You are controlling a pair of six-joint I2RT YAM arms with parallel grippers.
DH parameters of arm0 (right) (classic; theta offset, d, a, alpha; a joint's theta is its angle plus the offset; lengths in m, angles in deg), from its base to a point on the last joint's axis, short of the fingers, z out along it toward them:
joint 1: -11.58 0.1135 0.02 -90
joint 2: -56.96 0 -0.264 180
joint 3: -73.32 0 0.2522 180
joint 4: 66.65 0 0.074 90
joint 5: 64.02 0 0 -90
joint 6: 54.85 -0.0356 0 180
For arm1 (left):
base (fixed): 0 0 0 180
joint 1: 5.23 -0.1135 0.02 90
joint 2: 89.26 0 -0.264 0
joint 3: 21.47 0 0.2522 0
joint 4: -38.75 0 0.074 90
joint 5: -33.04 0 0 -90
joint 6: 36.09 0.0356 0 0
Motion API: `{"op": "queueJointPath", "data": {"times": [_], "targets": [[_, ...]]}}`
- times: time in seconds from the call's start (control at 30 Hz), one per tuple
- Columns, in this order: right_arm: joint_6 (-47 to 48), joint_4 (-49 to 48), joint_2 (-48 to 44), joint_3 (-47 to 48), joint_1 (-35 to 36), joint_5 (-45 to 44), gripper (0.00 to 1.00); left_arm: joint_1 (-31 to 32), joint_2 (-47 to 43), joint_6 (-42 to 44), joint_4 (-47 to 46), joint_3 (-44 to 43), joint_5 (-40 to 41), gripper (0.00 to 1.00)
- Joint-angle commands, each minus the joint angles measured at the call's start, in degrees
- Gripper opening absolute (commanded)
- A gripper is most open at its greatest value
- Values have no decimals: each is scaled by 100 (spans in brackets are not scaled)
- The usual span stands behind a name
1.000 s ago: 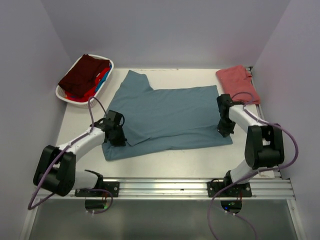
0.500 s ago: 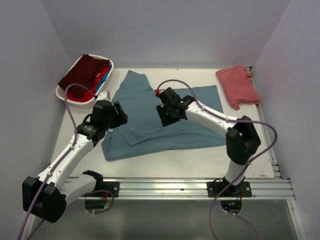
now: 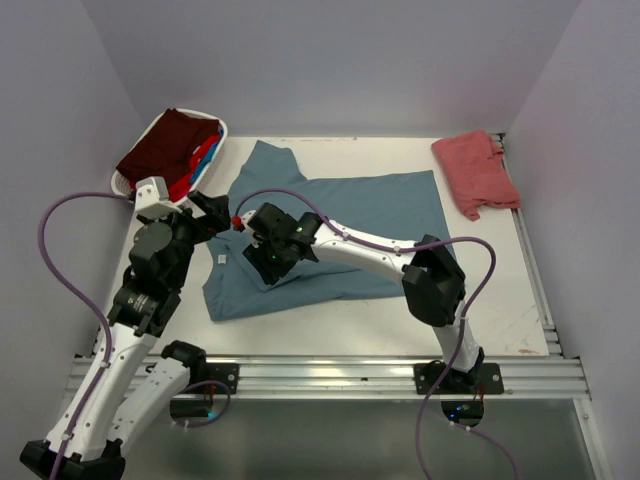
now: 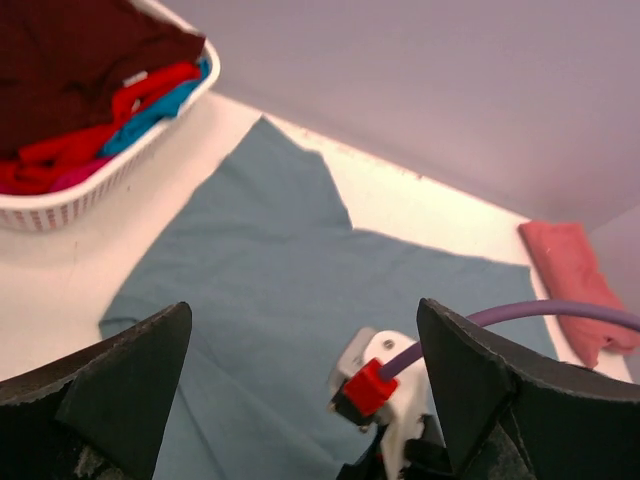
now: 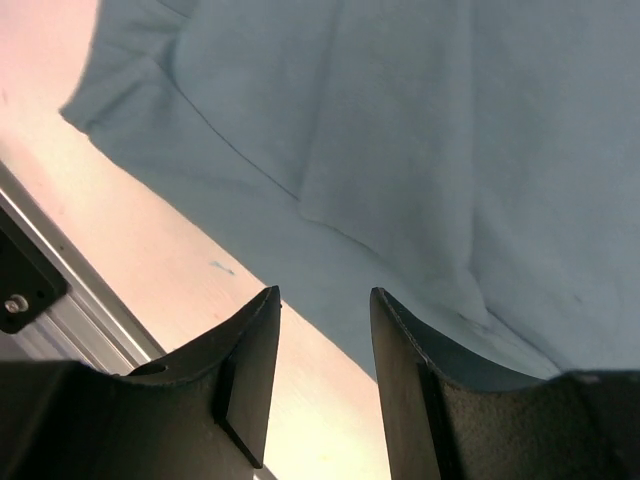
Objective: Fold and stack the t-shirts
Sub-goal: Fold the tshirt
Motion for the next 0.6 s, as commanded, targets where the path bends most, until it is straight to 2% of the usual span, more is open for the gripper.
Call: {"op": "queueJointPath", "data": {"times": [0.0,0.27,0.57], "targets": [[246,24,400,479,122,350,45,-33,-377,263,-696,-14,300,99],[263,225,1367,1349,272,552,43,-33,-861,298,-644,-154,362,100],[193,252,1833,1675,289,246,38,-33,-1011,430,-310,-348,511,100]]}}
